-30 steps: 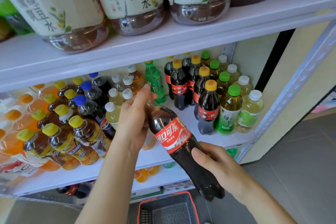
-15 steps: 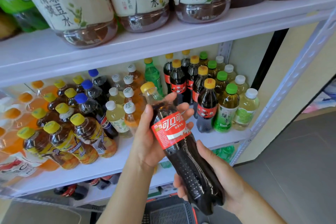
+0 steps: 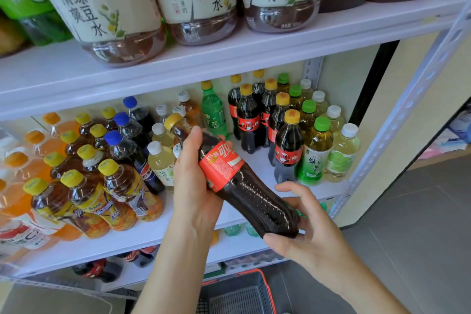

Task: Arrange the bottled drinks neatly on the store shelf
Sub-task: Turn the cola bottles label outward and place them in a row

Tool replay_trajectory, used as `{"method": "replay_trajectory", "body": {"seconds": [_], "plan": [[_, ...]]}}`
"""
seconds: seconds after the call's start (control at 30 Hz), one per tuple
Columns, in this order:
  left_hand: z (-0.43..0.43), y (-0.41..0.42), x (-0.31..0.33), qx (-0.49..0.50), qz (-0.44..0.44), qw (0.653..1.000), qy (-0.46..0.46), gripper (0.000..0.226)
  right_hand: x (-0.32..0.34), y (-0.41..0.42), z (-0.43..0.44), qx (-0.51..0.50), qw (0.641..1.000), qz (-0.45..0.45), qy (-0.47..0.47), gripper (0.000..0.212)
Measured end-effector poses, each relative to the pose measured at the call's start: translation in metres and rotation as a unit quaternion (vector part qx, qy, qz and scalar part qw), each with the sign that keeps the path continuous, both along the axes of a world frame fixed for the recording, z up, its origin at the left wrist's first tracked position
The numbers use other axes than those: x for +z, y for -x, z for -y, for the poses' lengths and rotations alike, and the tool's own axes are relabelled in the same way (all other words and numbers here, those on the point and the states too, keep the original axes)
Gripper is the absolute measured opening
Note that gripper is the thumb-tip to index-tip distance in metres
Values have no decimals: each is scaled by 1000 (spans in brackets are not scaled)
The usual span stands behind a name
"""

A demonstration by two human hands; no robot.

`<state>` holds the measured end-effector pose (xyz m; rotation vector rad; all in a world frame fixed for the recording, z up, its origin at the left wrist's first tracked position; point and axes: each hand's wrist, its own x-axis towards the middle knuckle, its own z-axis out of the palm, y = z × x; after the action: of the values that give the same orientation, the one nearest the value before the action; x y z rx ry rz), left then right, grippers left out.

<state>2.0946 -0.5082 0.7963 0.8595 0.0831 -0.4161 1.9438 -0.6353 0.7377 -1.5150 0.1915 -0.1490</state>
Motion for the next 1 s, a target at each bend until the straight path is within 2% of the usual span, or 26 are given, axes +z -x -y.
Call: {"method": "replay_trajectory", "body": {"seconds": [0.07, 0.13, 0.2, 0.27, 0.33, 0.4, 0.5, 0.57, 0.63, 0.7, 0.8, 0.9, 1.0], "plan": [[-2, 0, -2, -16, 12, 1000, 19, 54, 5, -1, 3, 11, 1000, -6, -28, 68], [-6, 0, -2, -53, 21, 996, 65, 45, 11, -2, 6, 37, 986, -21, -161, 65], [-10, -1, -2, -86, 20, 989, 117, 52, 13, -4, 6, 95, 947, -45, -304, 66], [-11, -1, -1, -122, 37, 980, 151, 62, 16, -6, 2, 166, 898, -82, -399, 67], [-10, 0, 0, -150, 68, 970, 178, 61, 14, -8, -2, 220, 851, -92, -468, 64], [-9, 1, 2, -159, 85, 967, 182, 61, 11, -9, -3, 241, 829, -92, -496, 64], [-4, 3, 4, -114, 70, 978, 160, 49, 3, -10, -2, 225, 842, -101, -480, 69], [-3, 3, 4, -83, 50, 985, 142, 37, 2, -11, -4, 184, 863, -107, -458, 60], [-4, 3, 4, -62, 33, 992, 109, 41, 1, -12, -3, 97, 893, -98, -429, 45], [-4, 2, 7, -43, 33, 996, 64, 50, 1, -12, 0, 25, 933, -49, -357, 32], [-5, 1, 12, -19, 64, 998, 20, 66, 6, -13, 4, -9, 967, -20, -254, 49], [-9, 0, 15, -61, 98, 993, 28, 78, 10, -12, 5, 7, 958, -18, -287, 51], [-11, 2, 19, -133, 154, 978, 41, 92, 15, -13, 3, 68, 905, -83, -411, 54]]}}
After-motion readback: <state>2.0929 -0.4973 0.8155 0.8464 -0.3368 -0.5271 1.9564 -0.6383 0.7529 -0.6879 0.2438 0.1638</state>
